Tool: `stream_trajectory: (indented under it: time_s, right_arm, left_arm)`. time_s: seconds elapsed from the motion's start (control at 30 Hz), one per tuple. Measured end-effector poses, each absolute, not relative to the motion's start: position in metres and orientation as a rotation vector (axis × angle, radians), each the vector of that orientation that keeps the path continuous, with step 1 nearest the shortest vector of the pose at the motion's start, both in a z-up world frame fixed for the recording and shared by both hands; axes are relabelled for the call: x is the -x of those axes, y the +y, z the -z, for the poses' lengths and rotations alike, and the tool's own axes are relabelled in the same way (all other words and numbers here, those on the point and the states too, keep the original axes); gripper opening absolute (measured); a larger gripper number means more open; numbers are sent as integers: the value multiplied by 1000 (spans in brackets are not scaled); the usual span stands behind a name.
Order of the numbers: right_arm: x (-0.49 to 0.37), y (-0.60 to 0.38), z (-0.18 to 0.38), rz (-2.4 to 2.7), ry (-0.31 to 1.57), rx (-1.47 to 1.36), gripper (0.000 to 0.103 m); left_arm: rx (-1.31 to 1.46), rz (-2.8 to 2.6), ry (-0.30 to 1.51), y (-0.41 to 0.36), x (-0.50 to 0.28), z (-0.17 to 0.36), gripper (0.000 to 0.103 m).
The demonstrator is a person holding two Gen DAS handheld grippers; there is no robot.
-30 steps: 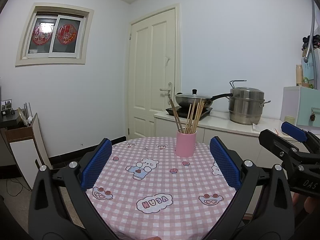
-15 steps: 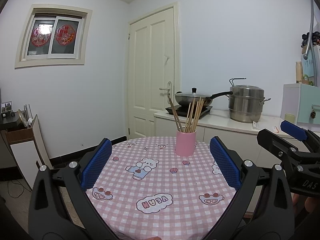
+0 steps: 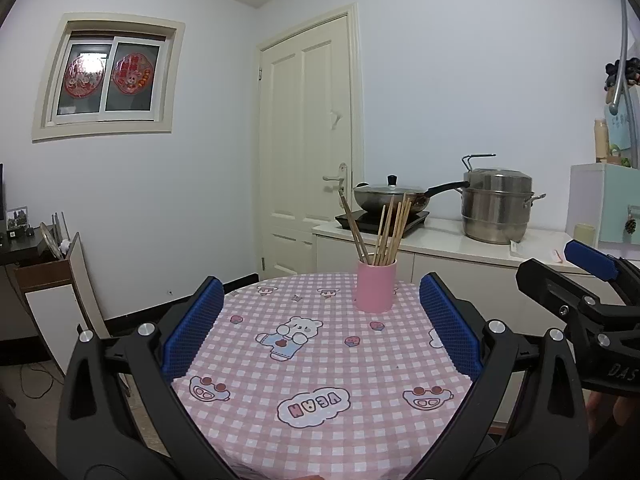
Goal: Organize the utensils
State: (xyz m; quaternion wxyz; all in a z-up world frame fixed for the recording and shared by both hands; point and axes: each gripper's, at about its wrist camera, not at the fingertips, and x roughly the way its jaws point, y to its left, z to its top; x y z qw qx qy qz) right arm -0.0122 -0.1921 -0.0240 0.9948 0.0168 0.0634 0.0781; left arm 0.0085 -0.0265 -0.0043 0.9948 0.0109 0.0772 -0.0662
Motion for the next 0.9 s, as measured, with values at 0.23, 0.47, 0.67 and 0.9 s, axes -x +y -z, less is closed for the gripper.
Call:
stream_trajectory:
  time_s: [0.23, 0.47, 0.67, 0.9]
  right_arm:
    - [13, -191, 24, -156, 131, -33, 95]
    - [13, -190, 26, -158, 136, -34, 95]
    - [13, -189, 27, -158, 137, -34, 95]
    - [14, -188, 29, -159, 143, -35, 95]
  left_arm:
    - [-24, 125, 148, -27, -7, 4, 97]
    - [-62, 74, 128, -32, -7, 6, 97]
    - [-52, 76, 131, -31, -7, 5, 97]
    - [-55, 80, 136, -31, -7, 6, 97]
